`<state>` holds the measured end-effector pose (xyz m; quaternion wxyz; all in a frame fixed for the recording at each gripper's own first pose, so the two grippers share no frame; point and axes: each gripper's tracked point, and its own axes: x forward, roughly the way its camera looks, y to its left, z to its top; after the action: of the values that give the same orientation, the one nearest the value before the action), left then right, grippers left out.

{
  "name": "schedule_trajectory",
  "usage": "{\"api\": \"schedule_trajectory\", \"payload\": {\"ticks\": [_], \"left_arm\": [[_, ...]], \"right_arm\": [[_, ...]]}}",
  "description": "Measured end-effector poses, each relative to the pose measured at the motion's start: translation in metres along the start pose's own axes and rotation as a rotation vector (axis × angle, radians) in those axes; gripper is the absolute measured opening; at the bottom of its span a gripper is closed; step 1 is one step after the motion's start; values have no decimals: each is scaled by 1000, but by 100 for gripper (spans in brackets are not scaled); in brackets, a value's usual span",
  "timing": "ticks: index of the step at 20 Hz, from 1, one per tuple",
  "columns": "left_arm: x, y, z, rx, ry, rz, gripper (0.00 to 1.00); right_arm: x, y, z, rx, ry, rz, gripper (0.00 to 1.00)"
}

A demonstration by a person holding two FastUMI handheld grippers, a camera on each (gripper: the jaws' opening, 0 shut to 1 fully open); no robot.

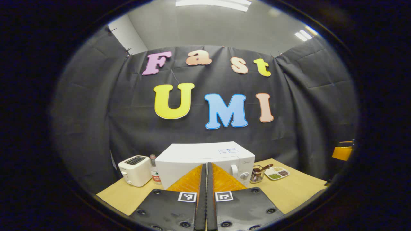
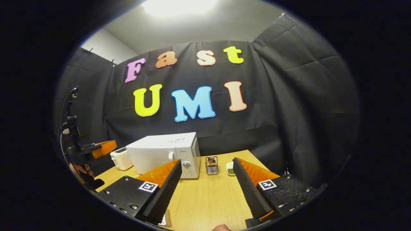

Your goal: Open the microwave oven with the left hand, put the food in, and close the microwave oven.

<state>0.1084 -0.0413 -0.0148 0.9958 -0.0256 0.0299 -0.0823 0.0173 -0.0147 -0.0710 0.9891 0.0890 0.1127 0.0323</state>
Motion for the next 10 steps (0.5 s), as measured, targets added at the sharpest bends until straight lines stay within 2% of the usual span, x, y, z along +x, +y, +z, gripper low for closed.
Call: {"api": "schedule_trajectory", "payload": {"ticks": [2, 3, 4, 7, 8, 9, 10], "left_arm": [[-22, 8, 9, 8, -24, -13, 7], [-33, 18, 13, 21, -36, -8, 7], [-44, 26, 15, 33, -44, -3, 8], [-72, 44, 17, 39, -39, -8, 9], [-82, 49, 17, 33, -40, -8, 12], [-91, 57, 16, 22, -38, -9, 27], [-99, 64, 17, 11, -36, -4, 48]], "right_arm": [[-5, 13, 3, -1, -3, 0, 98], [-8, 20, 6, -3, -11, 5, 93], [-10, 28, 10, -11, -23, 10, 98], [-20, 50, 15, -43, -44, 15, 98], [-23, 57, 15, -58, -50, 16, 98], [-26, 62, 14, -74, -53, 16, 98], [-29, 67, 12, -85, -53, 15, 98]]}}
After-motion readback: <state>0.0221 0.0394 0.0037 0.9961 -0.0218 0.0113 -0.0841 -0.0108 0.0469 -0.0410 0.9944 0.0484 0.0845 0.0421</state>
